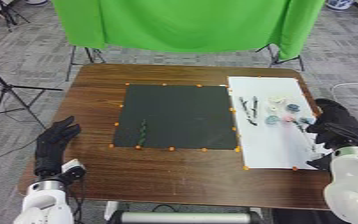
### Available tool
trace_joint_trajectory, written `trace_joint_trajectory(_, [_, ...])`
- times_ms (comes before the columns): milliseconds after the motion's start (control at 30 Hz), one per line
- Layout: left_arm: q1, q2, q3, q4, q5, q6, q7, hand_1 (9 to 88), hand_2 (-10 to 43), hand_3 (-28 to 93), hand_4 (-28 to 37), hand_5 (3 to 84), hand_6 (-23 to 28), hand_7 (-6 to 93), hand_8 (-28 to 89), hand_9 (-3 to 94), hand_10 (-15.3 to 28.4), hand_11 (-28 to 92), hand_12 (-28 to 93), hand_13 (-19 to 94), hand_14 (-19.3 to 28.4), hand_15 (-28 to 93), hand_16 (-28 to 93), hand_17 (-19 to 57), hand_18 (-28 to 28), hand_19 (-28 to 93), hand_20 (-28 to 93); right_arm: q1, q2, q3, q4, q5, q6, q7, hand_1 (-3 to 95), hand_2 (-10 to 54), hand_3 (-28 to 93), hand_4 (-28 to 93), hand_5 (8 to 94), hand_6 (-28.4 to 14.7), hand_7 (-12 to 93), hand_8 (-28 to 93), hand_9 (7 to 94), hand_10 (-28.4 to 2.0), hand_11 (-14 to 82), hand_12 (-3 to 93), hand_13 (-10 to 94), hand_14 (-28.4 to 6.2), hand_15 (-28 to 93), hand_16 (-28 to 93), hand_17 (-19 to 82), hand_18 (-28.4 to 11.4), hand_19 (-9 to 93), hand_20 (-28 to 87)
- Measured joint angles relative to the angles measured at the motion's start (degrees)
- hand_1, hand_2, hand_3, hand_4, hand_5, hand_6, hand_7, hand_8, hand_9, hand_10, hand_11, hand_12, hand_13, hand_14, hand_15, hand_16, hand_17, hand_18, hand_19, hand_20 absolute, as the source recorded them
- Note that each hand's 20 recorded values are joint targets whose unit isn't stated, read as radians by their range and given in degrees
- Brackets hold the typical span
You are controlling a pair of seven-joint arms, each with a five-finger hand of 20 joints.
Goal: Arrange flowers
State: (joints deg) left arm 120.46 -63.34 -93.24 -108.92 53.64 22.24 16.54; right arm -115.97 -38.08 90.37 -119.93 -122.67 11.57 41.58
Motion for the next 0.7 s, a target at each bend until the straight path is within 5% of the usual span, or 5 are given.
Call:
trace_joint_trajectory(300, [0.25,0.02,-0.13,-0.34,0.0,0.0,-0.24,20.3,28.1,70,-28.3,51.1,3.5,12.7,-8,51.9,13.7,21,10,42,15.5,22,-3,12.9,9.4,7,20,12.18,-0.55,-12.99,-2.55,-0.77,0.16,-1.36,51.3,-7.2,65,-10,79.3,-3.3,24,11,93.1,-11.5,29.2,21.7,94,-1.9,57,21,73,-6.9,93,35])
trace_joint_trajectory(700, [0.46,0.05,-0.22,-0.52,0.04,-0.02,-0.44,20.3,28.1,70,-28.3,51.0,3.5,12.7,-8,52.0,13.6,21,10,42,15.6,22,-3,12.7,9.6,7,20,36.7,-6.09,-40.13,2.25,-0.38,-0.44,-3.95,51.4,-8.1,65,-9,79.5,-3.2,25,11,93.0,-11.6,28.8,21.9,94,-1.9,57,22,73,-6.7,93,35])
